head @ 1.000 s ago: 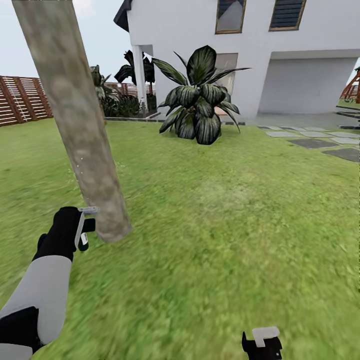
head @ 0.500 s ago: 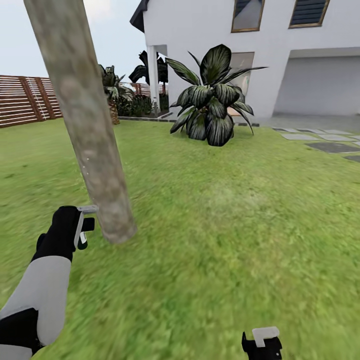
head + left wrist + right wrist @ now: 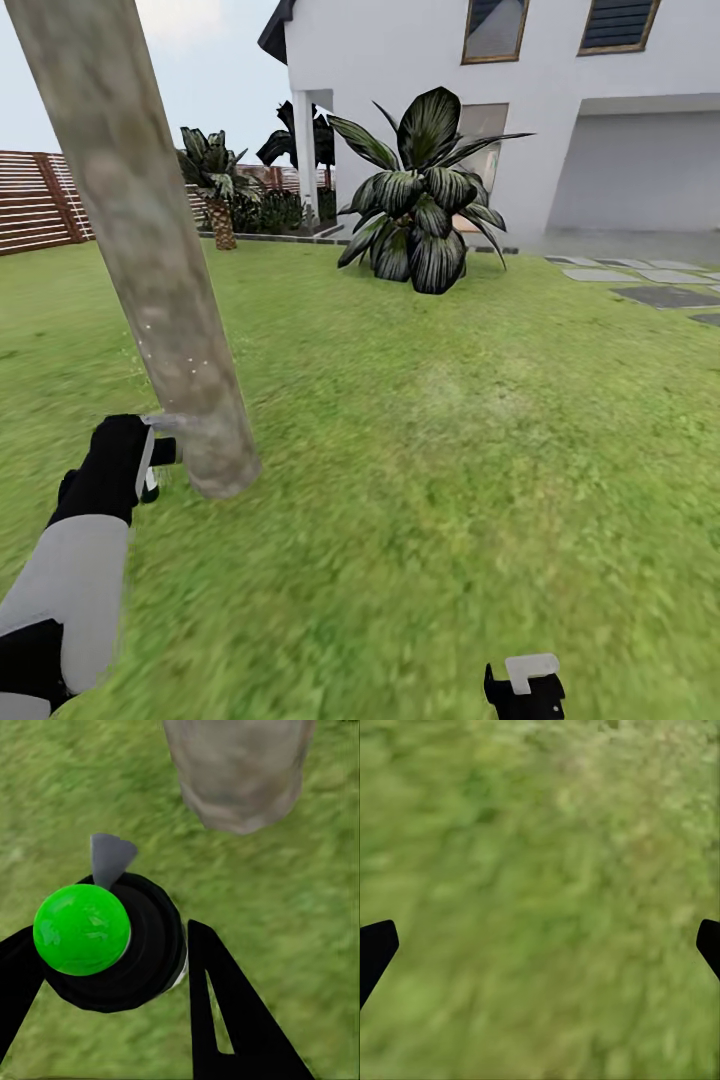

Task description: In the garden, pick up the pesticide atomizer on the floor and spray pesticide onto both trees until each tree trunk is fully covered.

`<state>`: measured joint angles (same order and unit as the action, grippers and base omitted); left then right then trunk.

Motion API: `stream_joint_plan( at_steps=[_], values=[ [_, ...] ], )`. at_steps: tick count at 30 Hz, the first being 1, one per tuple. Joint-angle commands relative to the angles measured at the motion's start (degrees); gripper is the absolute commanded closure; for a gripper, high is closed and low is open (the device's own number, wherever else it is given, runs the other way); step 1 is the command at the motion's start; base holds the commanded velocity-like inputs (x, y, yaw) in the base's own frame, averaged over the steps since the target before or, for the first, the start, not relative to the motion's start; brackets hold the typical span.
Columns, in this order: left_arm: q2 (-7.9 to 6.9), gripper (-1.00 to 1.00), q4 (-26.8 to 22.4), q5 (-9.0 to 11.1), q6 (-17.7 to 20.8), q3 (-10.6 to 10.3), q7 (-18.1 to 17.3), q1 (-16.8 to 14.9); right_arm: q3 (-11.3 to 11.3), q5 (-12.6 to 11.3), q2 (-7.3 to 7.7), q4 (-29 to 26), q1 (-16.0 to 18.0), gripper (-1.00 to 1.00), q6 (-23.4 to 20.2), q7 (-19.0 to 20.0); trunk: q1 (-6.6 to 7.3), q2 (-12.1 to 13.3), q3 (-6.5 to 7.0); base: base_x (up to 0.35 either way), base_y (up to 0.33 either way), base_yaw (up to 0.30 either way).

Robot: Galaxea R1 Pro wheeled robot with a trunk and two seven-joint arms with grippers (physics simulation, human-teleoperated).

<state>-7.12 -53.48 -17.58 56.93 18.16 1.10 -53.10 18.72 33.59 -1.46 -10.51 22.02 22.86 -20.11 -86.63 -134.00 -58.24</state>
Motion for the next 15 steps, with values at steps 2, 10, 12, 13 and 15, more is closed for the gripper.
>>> stream_joint_plan(
  at_steps=[2, 10, 12, 13, 15],
  values=[
    [-2.31, 1.00, 0.57, 1.01, 0.20, -0.12, -0.13, -0.08, 0.44, 0.60, -0.03, 0.04, 0.04, -1.00, 0.16, -0.20, 0.01, -0.02, -0.05, 0.004, -0.004, 0.000],
    [3.04, 1.00, 0.77, 1.15, 0.45, -0.64, -0.23, -1.04, 0.44, 0.65, -0.03, 0.05, 0.04, -1.00, 0.17, -0.15, 0.01, -0.02, -0.05, 0.000, 0.000, 0.000],
    [2.36, 1.00, 0.79, 1.13, 0.59, -0.77, -0.23, -0.98, 0.44, 0.65, -0.03, 0.05, 0.04, -1.00, 0.17, -0.15, 0.01, -0.02, -0.05, 0.000, 0.000, 0.000],
    [1.80, 1.00, 0.81, 1.09, 0.61, -0.67, -0.22, -0.84, 0.44, 0.63, -0.03, 0.05, 0.04, -1.00, 0.17, -0.14, 0.01, -0.02, -0.05, 0.000, 0.000, 0.000],
    [-2.16, 1.00, 0.89, 1.22, 0.64, -0.59, -0.29, -0.19, 0.44, 0.64, -0.03, 0.05, 0.04, -1.00, 0.16, -0.13, 0.01, -0.02, -0.05, 0.000, 0.000, 0.000]
  ],
)
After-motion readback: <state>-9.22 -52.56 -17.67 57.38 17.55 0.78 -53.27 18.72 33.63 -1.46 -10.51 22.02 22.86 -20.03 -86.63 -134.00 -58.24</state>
